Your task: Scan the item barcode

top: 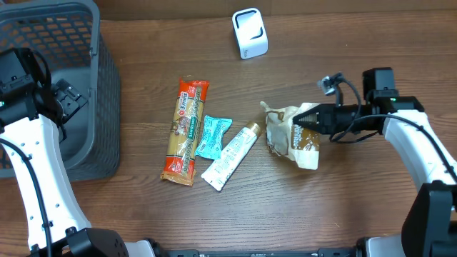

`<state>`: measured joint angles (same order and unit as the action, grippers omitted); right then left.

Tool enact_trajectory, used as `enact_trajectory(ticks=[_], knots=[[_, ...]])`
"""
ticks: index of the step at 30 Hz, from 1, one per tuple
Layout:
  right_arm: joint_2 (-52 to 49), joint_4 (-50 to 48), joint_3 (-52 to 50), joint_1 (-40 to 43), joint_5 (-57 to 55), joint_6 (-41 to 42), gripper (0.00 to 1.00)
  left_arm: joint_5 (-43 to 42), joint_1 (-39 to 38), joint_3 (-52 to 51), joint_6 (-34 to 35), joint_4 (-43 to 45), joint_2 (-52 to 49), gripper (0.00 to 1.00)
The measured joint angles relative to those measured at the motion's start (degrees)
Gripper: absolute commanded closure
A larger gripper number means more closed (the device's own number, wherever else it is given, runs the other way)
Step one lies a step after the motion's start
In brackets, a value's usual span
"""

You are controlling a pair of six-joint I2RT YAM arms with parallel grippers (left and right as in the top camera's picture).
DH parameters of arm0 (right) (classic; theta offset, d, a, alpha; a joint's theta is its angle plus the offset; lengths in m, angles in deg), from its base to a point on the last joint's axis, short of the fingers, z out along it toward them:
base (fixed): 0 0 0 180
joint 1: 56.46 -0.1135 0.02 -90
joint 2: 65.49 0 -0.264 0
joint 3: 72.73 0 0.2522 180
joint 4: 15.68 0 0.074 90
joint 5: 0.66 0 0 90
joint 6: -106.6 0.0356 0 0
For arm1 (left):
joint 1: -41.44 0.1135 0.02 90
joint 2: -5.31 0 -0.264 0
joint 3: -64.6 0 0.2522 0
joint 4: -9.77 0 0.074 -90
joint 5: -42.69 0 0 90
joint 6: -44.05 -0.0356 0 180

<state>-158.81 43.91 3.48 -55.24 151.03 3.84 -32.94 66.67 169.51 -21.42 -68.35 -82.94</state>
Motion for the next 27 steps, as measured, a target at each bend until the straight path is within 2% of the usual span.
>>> enact_trajectory(ticks=[5, 11, 13, 15, 16, 20, 24, 27], knots=[[-1.1, 0.3, 0.0, 3.8, -4.2, -1.5, 0.96, 0.0, 0.0, 0.0, 0.0, 0.0, 0.0, 0.00], [-1.1, 0.7, 0.0, 5.2, -15.2, -0.2, 0.96, 0.0, 0.0, 0.0, 0.0, 0.0, 0.0, 0.00], [-1.1, 1.0, 0.0, 5.2, -20.2, 1.7, 0.93, 0.0, 0.0, 0.0, 0.0, 0.0, 0.0, 0.00], [-1.1, 2.1, 0.0, 5.2, -24.7, 3.2, 0.78, 0.0, 0.0, 0.0, 0.0, 0.0, 0.0, 0.00], [-1.1, 2.5, 0.0, 5.2, -26.6, 3.9, 0.67, 0.0, 0.0, 0.0, 0.0, 0.0, 0.0, 0.00], [-1.1, 4.2, 0.0, 5.2, -32.0, 5.0, 0.44, 0.0, 0.0, 0.0, 0.0, 0.0, 0.0, 0.00], [-1.1, 5.4, 0.0, 5.2, -34.8, 5.4, 0.32, 0.0, 0.0, 0.0, 0.0, 0.0, 0.0, 0.01], [-1.1, 5.4, 0.0, 5.2, -35.7, 5.2, 0.30, 0.0, 0.0, 0.0, 0.0, 0.0, 0.0, 0.00]])
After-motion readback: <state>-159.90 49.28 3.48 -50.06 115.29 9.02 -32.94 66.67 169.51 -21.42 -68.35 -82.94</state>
